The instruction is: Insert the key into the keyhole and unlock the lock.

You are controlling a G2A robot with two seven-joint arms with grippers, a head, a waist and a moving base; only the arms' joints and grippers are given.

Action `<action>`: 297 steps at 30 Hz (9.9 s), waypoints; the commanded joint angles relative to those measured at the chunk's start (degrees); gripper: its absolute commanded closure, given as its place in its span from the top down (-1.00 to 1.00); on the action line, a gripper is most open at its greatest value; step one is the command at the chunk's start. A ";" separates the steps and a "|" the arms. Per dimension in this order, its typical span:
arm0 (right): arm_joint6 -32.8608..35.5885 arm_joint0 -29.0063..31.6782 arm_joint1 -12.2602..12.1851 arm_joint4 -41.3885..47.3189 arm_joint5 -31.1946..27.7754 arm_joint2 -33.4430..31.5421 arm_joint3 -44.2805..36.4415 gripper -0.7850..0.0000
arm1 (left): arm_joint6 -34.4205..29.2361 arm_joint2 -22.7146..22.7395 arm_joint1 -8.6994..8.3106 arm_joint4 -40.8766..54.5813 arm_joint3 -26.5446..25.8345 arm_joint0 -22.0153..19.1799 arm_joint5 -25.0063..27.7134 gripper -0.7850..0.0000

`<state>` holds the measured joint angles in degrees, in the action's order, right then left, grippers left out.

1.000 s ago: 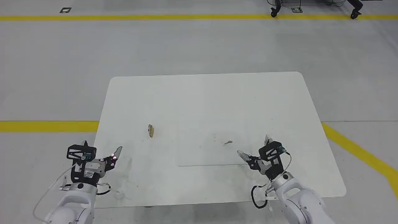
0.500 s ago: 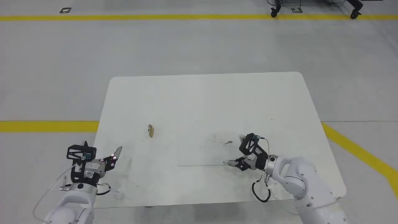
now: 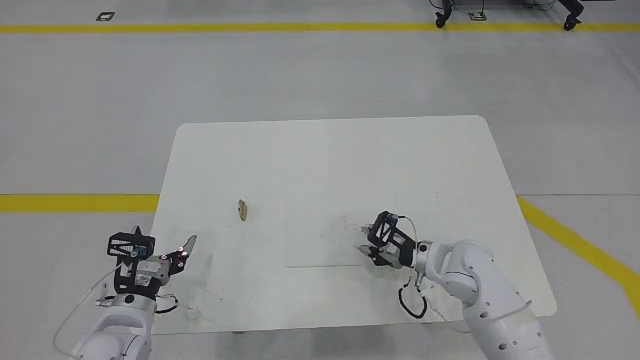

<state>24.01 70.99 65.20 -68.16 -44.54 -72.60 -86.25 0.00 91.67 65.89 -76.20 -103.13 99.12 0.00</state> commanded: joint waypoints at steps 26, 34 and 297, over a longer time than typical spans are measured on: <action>3.37 -3.61 -1.30 -0.43 0.63 -1.19 0.29 -0.10 | 0.00 0.00 0.00 0.00 0.00 0.00 0.00 1.00; 6.20 -6.57 -0.92 -1.73 1.26 2.83 3.09 -0.11 | 0.00 0.00 0.00 0.00 0.00 0.00 0.00 1.00; 14.50 -8.53 -9.79 57.07 -7.33 11.73 4.00 -1.00 | 4.90 -67.28 0.24 52.63 44.19 -60.69 58.00 1.00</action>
<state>38.70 62.48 55.43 -10.86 -51.95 -60.76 -82.16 4.49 24.21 66.34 -22.83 -58.95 38.39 57.99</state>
